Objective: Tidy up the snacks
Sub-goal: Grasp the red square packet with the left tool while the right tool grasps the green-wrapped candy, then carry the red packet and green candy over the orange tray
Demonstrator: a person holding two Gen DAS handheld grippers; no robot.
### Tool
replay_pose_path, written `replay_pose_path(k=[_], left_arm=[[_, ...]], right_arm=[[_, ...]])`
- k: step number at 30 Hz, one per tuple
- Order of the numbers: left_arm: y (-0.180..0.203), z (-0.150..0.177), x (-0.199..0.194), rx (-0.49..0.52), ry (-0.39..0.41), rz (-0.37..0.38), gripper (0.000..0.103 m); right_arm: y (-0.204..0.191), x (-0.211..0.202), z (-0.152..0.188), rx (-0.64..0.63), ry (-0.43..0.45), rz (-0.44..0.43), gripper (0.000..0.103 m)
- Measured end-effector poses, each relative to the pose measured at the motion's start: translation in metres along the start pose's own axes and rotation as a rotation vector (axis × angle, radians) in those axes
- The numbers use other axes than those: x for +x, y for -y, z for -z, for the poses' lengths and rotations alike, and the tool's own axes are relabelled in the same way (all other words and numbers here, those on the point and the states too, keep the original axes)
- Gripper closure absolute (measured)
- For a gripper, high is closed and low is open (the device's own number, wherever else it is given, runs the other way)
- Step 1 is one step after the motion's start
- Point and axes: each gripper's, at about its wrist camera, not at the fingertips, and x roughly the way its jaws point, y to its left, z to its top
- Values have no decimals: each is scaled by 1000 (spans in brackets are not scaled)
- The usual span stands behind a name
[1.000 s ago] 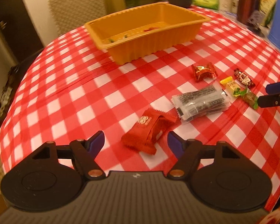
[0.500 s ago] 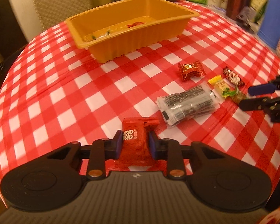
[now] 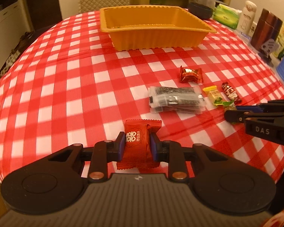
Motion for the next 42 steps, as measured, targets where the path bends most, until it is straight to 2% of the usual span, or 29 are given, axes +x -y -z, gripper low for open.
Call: replay_pose_path(k=[9,24,42], left_arm=[[17,19,-23,-59,1,-21,79],[42,24,-64,-50,35,-50,79],[48,20,-72,-57,50,-35,79]], right_arm=[[-5,-29,7,22,15,-26,80],[-8,-80,12,28,64,-37,80],[-5,-91,10,30,80,-34,80]])
